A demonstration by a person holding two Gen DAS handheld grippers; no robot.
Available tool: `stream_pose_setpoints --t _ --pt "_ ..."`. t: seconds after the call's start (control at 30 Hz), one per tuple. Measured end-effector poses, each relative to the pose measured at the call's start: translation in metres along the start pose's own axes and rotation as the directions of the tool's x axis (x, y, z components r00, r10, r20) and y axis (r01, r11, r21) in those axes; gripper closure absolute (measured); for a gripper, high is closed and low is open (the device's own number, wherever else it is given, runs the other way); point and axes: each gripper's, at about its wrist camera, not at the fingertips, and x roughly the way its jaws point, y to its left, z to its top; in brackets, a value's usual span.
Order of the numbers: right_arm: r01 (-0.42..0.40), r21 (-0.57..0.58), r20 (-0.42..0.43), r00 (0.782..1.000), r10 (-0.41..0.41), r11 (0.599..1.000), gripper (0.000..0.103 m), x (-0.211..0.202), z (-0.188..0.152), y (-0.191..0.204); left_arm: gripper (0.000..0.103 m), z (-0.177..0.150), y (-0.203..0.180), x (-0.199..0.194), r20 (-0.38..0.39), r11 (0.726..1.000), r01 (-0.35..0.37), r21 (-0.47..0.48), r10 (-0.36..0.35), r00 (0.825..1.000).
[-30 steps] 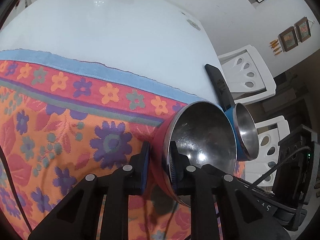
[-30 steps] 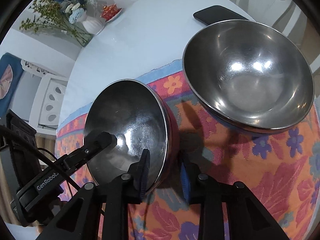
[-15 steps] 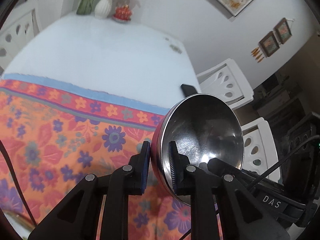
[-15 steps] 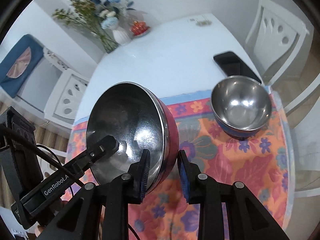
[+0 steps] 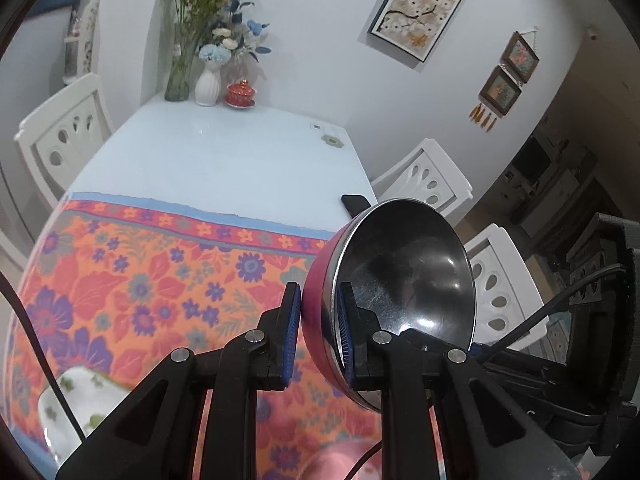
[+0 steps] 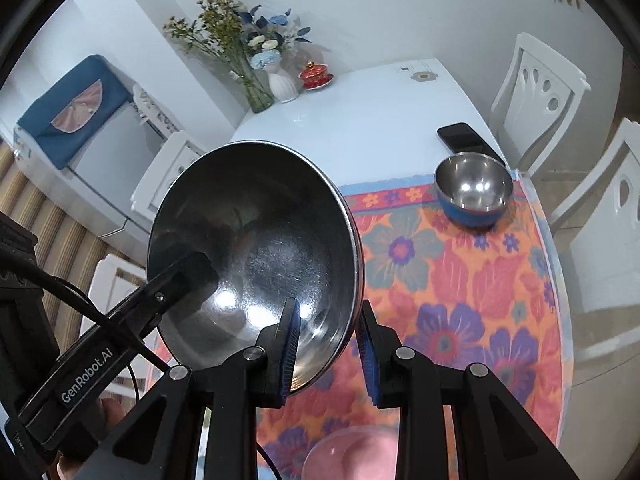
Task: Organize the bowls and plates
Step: 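Lift the red steel bowl with both grippers and lower it into the pink bowl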
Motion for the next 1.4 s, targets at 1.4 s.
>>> stream_pose_setpoints --t 1.4 --pt "0.173 0.090 -0.271 0.952 -0.143 0.981 0.074 0.006 -0.178 -0.059 0.088 -0.194 -0.007 0.036 -0.390 0.999 0.015 -0.033 -0.027 0.920"
